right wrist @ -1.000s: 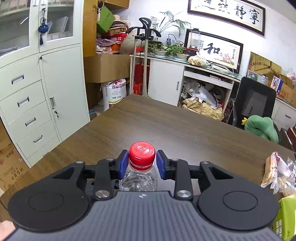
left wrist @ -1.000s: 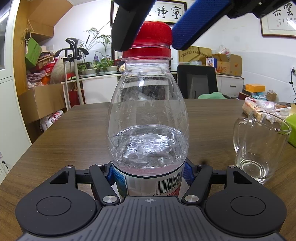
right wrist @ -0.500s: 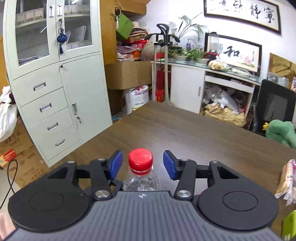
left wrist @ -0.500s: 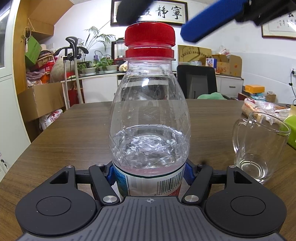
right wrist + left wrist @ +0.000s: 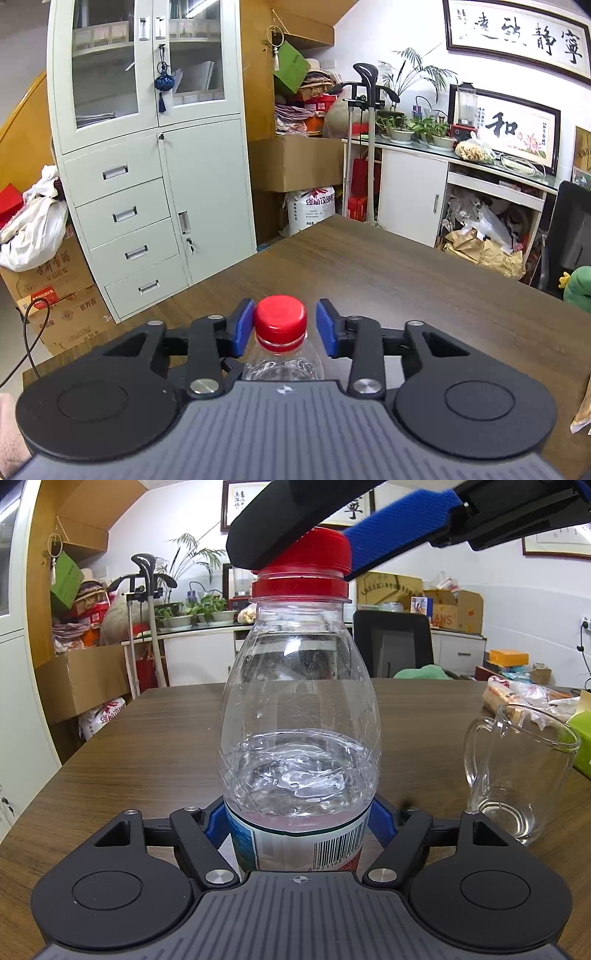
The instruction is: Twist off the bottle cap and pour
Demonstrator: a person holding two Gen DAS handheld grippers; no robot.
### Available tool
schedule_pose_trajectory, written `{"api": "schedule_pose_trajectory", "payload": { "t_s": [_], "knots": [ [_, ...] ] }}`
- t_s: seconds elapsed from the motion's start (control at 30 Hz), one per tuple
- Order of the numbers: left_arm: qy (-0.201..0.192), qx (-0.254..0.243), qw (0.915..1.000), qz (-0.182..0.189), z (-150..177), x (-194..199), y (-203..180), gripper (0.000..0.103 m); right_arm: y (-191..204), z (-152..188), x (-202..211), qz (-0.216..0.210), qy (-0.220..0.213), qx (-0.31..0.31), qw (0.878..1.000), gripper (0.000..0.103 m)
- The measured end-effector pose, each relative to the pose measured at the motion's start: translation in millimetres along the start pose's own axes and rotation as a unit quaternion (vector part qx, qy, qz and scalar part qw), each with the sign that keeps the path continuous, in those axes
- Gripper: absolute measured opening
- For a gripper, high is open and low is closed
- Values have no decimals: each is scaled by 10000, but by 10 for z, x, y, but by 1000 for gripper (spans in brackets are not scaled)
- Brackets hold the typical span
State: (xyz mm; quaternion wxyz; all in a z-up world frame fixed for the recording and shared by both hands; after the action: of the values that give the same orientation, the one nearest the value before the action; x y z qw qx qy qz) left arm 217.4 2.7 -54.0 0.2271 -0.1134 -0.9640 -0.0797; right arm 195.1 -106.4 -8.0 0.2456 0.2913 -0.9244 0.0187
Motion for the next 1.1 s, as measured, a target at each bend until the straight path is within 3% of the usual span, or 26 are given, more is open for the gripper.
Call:
{"api": "schedule_pose_trajectory", "payload": {
  "t_s": [0.37,0.47,0.8,0.83,0.9,0.93,0.97,1.1],
  "knots": [
    [-20,17,10000,-7,-1,9,-21,76,206,-67,-21,689,121,-237,9973,32],
    [-14,28,10000,6,-4,7,-21,65,262,-85,-26,876,153,-302,9956,32],
    [-31,-8,10000,15,46,48,-134,61,355,-224,126,934,-27,-188,9954,35],
    [-33,-11,10000,16,51,52,-145,61,364,-238,142,937,-46,-175,9954,37],
    [-36,-18,10000,18,61,60,-166,61,381,-267,175,942,-86,-148,9954,55],
    [-38,-16,10000,21,63,64,-167,61,390,-281,191,945,-105,-135,9954,73],
    [-40,-14,10000,25,68,74,-175,61,399,-295,207,947,-125,-122,9953,84],
    [-41,-11,10000,41,81,104,-207,61,434,-353,272,958,-203,-69,9952,85]
  ]
}}
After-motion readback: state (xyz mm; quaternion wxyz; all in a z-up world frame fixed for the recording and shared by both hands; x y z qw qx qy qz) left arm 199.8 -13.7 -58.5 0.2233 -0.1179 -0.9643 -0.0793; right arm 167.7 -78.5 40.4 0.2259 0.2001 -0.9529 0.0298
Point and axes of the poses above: each gripper's, at about its wrist camera, not at the fingertips, and x roughly against the way its jaws point, y to its left, z to its underside, the point moved 2 cm from there along -x, roughly the way its jaws point, and after that the axes turned 5 degrees about -x, right-handed, at the moved point
